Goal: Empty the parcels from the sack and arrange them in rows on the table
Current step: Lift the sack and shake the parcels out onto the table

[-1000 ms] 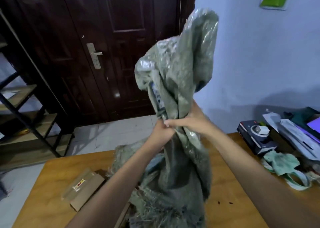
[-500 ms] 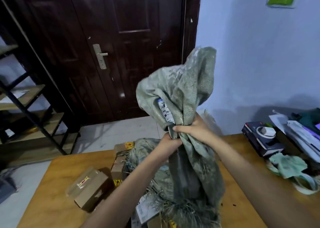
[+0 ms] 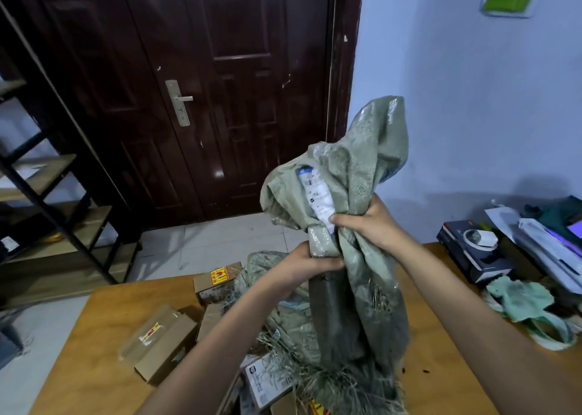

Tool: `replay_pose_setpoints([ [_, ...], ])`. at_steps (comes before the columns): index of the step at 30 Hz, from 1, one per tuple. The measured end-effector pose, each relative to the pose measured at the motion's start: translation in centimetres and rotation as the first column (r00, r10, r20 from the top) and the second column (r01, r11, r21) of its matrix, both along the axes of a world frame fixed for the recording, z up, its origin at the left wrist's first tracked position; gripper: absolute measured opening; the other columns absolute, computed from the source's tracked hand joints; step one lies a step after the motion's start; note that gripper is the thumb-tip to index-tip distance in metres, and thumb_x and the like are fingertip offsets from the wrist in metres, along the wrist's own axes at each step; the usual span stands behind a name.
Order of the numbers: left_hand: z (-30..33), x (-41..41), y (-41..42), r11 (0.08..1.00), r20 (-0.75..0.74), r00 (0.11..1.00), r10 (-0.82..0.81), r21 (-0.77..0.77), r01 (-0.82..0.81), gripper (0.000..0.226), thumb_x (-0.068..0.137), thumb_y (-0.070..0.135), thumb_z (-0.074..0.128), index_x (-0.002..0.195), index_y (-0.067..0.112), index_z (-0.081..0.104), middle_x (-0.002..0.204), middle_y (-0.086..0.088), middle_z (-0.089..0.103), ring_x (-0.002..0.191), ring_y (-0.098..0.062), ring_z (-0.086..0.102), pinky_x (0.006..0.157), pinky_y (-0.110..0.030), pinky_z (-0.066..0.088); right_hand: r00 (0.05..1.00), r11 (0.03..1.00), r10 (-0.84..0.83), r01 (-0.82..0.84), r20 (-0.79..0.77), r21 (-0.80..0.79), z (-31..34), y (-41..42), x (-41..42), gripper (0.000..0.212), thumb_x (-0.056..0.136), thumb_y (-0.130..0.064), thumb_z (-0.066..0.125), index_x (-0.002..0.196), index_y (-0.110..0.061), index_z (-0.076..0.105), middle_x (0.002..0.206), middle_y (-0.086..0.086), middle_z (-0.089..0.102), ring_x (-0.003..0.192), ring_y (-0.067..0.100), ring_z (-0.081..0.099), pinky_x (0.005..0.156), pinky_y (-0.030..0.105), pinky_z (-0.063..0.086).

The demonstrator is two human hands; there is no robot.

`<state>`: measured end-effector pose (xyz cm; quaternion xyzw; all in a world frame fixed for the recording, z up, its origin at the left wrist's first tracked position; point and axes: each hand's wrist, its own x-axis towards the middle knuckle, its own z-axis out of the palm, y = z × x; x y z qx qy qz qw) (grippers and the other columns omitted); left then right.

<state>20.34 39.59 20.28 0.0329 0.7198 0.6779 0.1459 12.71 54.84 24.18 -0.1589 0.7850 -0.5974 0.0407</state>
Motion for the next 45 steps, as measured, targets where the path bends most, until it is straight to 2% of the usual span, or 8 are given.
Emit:
replay_pose_setpoints([
  [7, -1.8, -0.1, -5.2, 0.948, -0.114, 0.991, -0.070, -0.318, 0.031, 0.094, 0.053, 0.056, 0.085, 0.131, 0.029, 0.040, 0.130, 0.006, 0.052, 0.121, -0.012, 0.052, 0.108, -0.040, 0.042, 0.987, 0.966, -0.124, 0.095, -0.106, -0.239, 6.6, 2.5, -0.1, 0.030, 0.063, -0.007, 0.073, 0.083, -0.025, 0.062, 0.080, -0.012, 0.068, 0.067, -0.006, 0.065, 0.063, 0.014, 0.053],
  [12, -7.2, -0.7, -7.3, 0.698, -0.128, 0.992, -0.003, -0.710, -0.090, 0.138, 0.040, 0.068, 0.080, 0.148, 0.036, 0.001, 0.157, 0.006, 0.009, 0.144, -0.022, 0.013, 0.118, -0.051, 0.019, 0.976, 0.933, -0.154, 0.092, -0.156, -0.347, 10.8, 3.2, 1.0, 0.028, 0.063, -0.006, 0.069, 0.086, -0.020, 0.061, 0.071, -0.015, 0.069, 0.069, 0.003, 0.065, 0.062, 0.019, 0.051],
  [16, -10.1, -0.6, -6.7, 0.795, -0.098, 0.992, 0.083, -0.594, -0.125, 0.068, 0.078, 0.027, 0.075, 0.136, 0.027, 0.038, 0.138, 0.000, 0.048, 0.117, -0.016, 0.053, 0.095, -0.031, 0.051, 0.978, 0.932, -0.085, 0.009, -0.193, -0.363, 12.2, 3.3, 1.7, 0.026, 0.063, -0.008, 0.065, 0.086, -0.020, 0.062, 0.082, -0.001, 0.065, 0.075, 0.015, 0.063, 0.067, 0.024, 0.052],
  [20, -11.4, 0.0, -4.3, 0.779, -0.044, 0.999, -0.019, -0.627, -0.013, 0.010, 0.094, 0.021, 0.057, 0.095, 0.014, 0.063, 0.083, 0.001, 0.065, 0.072, -0.011, 0.060, 0.067, -0.032, 0.053, 0.978, 0.956, -0.072, 0.012, -0.194, -0.293, 10.7, 3.1, 1.7, 0.027, 0.070, -0.003, 0.069, 0.089, -0.021, 0.063, 0.080, -0.009, 0.069, 0.077, 0.009, 0.066, 0.069, 0.024, 0.053],
  [23, -11.8, 0.9, -2.2, 0.795, -0.021, 0.997, -0.080, -0.604, 0.051, 0.020, 0.097, 0.021, 0.052, 0.081, 0.014, 0.062, 0.067, 0.002, 0.057, 0.057, -0.010, 0.051, 0.055, -0.028, 0.039, 0.982, 0.964, -0.076, 0.027, -0.176, -0.265, 9.1, 2.9, 1.4, 0.028, 0.068, -0.001, 0.071, 0.086, -0.021, 0.063, 0.073, -0.015, 0.071, 0.073, 0.002, 0.066, 0.067, 0.018, 0.053],
  [29, -12.2, 0.9, -1.1, 0.813, 0.026, 0.992, -0.121, -0.571, 0.114, 0.025, 0.095, 0.024, 0.049, 0.107, 0.012, 0.067, 0.106, -0.003, 0.071, 0.093, -0.020, 0.067, 0.078, -0.035, 0.055, 0.990, 0.968, -0.074, 0.043, -0.118, -0.248, 7.5, 2.8, 1.2, 0.028, 0.061, -0.009, 0.068, 0.086, -0.021, 0.065, 0.075, -0.014, 0.071, 0.074, 0.002, 0.067, 0.067, 0.018, 0.053],
  [36, -12.0, 1.1, -0.9, 0.808, 0.000, 0.991, -0.134, -0.579, 0.109, 0.024, 0.099, 0.019, 0.047, 0.106, 0.006, 0.066, 0.095, -0.001, 0.067, 0.076, -0.011, 0.061, 0.060, -0.015, 0.041, 0.991, 0.971, -0.075, 0.047, -0.114, -0.235, 7.3, 3.6, 1.2, 0.029, 0.061, -0.010, 0.069, 0.087, -0.022, 0.064, 0.076, -0.014, 0.071, 0.073, 0.001, 0.068, 0.066, 0.016, 0.053],
  [45, -11.6, 0.7, -0.5, 0.783, 0.025, 0.989, -0.146, -0.608, 0.132, 0.027, 0.098, 0.021, 0.045, 0.114, 0.012, 0.065, 0.111, -0.006, 0.069, 0.095, -0.018, 0.062, 0.078, -0.030, 0.050, 0.994, 0.980, -0.038, 0.017, -0.104, -0.196, 7.2, 3.9, 1.3, 0.034, 0.070, 0.001, 0.075, 0.092, -0.022, 0.062, 0.074, -0.017, 0.072, 0.072, -0.003, 0.067, 0.062, 0.012, 0.050],
])
